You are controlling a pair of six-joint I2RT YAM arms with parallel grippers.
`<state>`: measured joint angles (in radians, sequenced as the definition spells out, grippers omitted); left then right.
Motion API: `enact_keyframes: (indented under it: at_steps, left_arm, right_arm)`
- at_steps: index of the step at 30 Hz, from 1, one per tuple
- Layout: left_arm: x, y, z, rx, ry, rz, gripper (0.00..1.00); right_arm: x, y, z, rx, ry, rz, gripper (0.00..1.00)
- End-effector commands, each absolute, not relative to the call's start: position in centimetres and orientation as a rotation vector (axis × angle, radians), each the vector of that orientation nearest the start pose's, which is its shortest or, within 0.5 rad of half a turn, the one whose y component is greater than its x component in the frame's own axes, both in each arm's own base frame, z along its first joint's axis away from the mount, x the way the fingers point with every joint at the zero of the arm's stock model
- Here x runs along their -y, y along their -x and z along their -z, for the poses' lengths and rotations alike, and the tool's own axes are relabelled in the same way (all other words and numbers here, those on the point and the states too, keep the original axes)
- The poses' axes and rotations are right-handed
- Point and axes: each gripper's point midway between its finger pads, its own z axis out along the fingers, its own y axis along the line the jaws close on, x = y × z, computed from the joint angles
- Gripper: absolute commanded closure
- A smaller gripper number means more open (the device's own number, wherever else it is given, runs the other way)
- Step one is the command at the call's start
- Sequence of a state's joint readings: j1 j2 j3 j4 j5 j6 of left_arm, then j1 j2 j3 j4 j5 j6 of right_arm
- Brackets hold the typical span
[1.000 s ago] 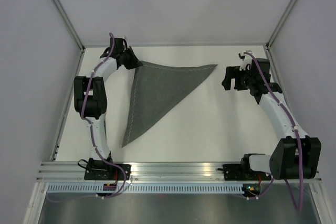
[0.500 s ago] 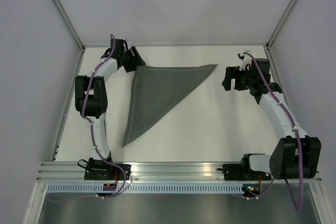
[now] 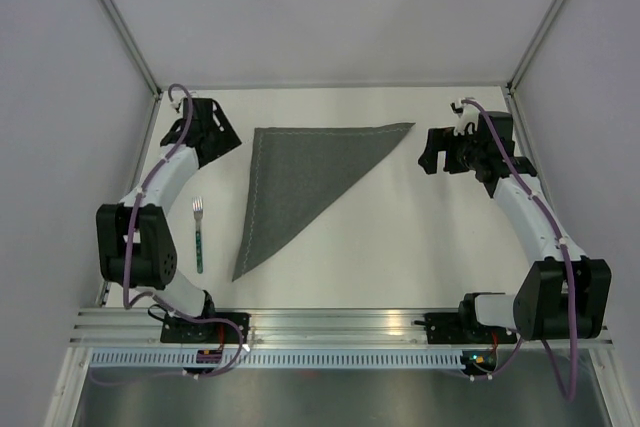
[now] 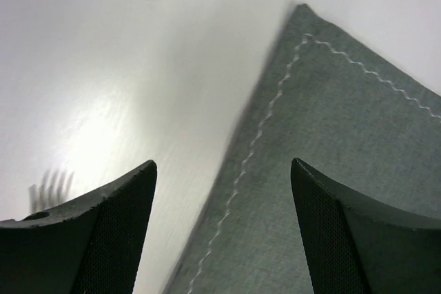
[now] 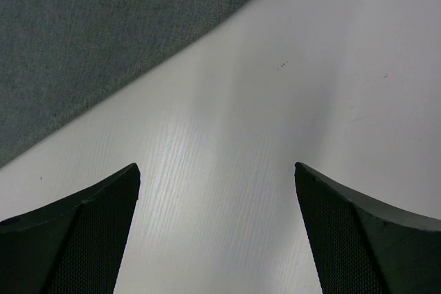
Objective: Fold the napkin, place the utensils inside, and roll it up
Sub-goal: Fold the napkin, then grab a utensil with the left arm
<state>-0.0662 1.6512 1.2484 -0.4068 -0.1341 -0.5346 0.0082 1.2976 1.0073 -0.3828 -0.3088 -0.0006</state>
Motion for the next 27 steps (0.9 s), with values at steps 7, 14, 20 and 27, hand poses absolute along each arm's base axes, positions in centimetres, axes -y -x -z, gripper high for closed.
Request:
enact_keyframes:
  at_steps: [7, 14, 20, 27]
  left_arm:
    - [-5.5, -31.3, -8.7, -2.475, 0.805, -0.193, 0.19]
    - [-6.5, -27.6, -5.8, -2.618, 0.810, -0.205, 0.25]
    - [-5.7, -26.6, -3.0, -2.722, 0.837, -0.161, 0.33]
    - [-5.4, -26.4, -0.3, -2.819, 0.865, -0.151, 0.47]
  right_arm:
    - [-7.1, -36.1, -16.9, -2.253, 0.185, -0.463, 0.02]
    - [-7.4, -36.1, -15.8, -2.292, 0.186, -0.494, 0.03]
    - [-7.5, -35.9, -16.1, -2.282, 0.192, -0.500, 0.04]
    - [-6.5, -36.1, -16.0, -2.284, 0.160, -0.500, 0.04]
